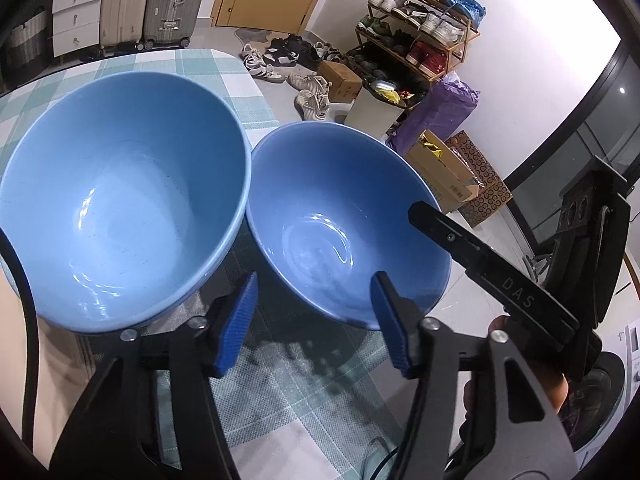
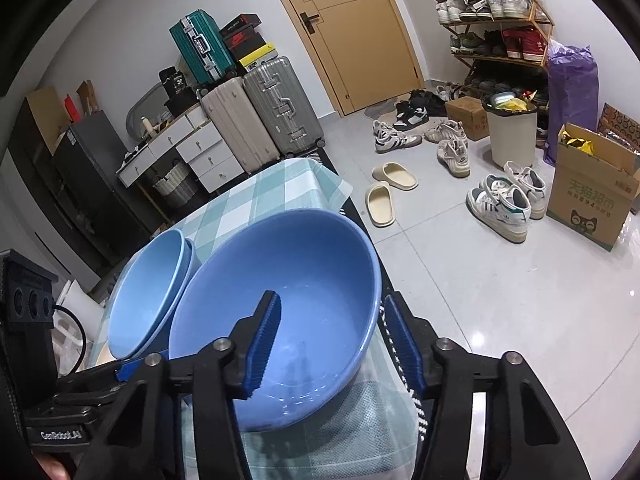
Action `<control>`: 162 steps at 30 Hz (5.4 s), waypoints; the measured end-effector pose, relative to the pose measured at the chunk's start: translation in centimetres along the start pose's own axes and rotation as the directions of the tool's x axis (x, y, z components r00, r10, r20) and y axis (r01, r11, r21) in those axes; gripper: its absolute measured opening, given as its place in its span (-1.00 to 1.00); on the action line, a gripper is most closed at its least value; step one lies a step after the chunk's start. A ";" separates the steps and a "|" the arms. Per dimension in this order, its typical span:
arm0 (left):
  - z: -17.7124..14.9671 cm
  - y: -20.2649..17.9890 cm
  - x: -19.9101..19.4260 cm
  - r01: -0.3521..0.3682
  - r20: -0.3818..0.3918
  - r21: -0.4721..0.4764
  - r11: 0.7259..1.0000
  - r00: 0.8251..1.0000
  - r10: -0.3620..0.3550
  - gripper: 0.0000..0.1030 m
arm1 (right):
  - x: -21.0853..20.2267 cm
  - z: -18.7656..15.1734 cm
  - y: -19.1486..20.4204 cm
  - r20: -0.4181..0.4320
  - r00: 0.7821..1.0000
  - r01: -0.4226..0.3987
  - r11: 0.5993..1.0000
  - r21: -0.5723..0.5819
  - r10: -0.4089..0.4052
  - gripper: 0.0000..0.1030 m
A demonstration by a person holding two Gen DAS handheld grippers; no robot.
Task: Organize plates and bowls
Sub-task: 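Move both tools to the rim of the nested blue bowls, then close the left tool on the bowl rims while the right tool closes beside it, then lift the nested blue bowls with both tools toward the cream plate stack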
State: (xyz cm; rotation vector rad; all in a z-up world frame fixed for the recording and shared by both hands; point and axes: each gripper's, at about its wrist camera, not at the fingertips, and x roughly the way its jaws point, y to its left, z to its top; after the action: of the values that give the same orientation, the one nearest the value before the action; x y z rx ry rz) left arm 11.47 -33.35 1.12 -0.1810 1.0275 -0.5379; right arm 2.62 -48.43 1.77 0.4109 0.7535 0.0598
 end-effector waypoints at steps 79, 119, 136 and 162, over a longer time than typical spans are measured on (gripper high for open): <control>0.3 -2.1 -14.1 -0.069 0.189 0.230 0.971 0.982 0.025 -0.41 | -8.9 1.6 8.2 0.229 0.972 0.085 0.984 -0.154 -0.048 -0.61; 0.5 8.2 -21.6 -0.130 0.235 0.088 0.988 0.966 0.107 -0.41 | -2.5 0.5 18.2 0.106 0.994 0.011 0.954 -0.299 0.022 -0.58; 0.8 11.9 -18.0 -0.173 0.183 0.057 0.983 0.970 0.160 -0.41 | 1.5 -0.9 19.3 0.029 1.000 0.009 0.947 -0.322 0.001 -0.57; 1.0 13.2 -13.8 -0.293 0.162 0.107 0.950 0.948 0.274 -0.41 | 5.1 -2.0 19.5 0.003 0.997 0.076 0.923 -0.376 -0.081 -0.55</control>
State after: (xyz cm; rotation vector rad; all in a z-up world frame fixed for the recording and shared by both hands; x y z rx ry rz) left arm 11.25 -15.18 7.02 0.0446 0.8545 -0.3216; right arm 6.82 -28.85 4.58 0.0131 0.7501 0.1296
